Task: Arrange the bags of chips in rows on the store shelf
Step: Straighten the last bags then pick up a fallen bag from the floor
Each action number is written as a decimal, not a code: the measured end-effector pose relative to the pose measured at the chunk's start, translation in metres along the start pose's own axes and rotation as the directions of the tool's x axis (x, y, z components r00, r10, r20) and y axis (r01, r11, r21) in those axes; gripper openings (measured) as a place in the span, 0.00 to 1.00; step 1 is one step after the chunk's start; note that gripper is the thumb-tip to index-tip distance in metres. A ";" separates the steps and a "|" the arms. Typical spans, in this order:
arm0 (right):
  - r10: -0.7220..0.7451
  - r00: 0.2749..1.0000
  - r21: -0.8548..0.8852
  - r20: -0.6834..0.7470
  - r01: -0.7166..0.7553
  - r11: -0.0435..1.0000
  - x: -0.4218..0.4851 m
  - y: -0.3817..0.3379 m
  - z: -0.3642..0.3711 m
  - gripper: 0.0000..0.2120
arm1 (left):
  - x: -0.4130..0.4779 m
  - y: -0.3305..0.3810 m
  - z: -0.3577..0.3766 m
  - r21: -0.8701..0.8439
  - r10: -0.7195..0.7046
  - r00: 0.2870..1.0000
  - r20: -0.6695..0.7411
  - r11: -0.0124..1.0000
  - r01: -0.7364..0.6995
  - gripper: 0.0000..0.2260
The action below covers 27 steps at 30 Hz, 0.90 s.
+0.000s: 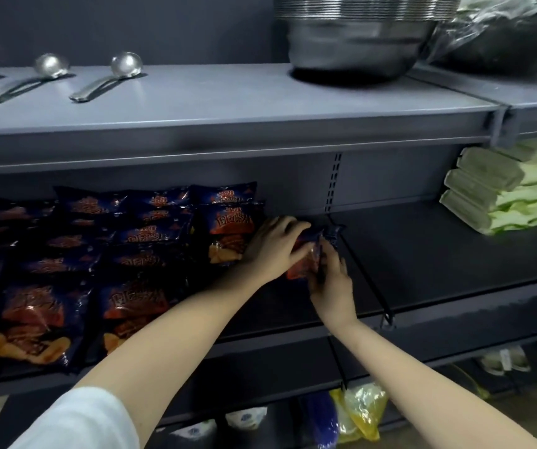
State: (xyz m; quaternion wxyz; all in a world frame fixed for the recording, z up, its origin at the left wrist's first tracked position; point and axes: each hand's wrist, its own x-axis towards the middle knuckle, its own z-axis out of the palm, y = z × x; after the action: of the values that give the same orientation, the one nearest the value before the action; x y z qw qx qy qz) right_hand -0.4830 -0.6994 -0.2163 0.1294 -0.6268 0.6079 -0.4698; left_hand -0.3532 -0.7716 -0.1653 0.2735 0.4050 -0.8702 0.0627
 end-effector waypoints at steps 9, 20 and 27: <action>-0.174 0.985 -0.019 0.007 0.174 0.985 0.052 -0.041 0.002 0.26 | -0.018 -0.033 -0.042 -0.365 -0.524 0.849 -0.066 0.805 0.469 0.19; -0.352 0.909 -0.211 0.223 0.398 0.893 0.083 -0.083 0.066 0.21 | -0.057 -0.074 -0.084 -0.345 -0.581 0.814 -0.008 0.766 0.543 0.29; -0.286 0.914 -0.185 0.287 0.346 0.920 0.083 -0.081 0.088 0.18 | -0.072 -0.073 -0.081 0.138 -0.446 0.874 0.191 0.894 0.426 0.37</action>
State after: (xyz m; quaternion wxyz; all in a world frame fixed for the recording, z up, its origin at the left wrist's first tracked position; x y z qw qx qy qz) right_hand -0.3811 -0.7901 -0.1674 0.0541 -0.7830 0.5269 -0.3263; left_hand -0.2268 -0.7452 -0.1427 0.1650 0.6073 -0.7771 -0.0056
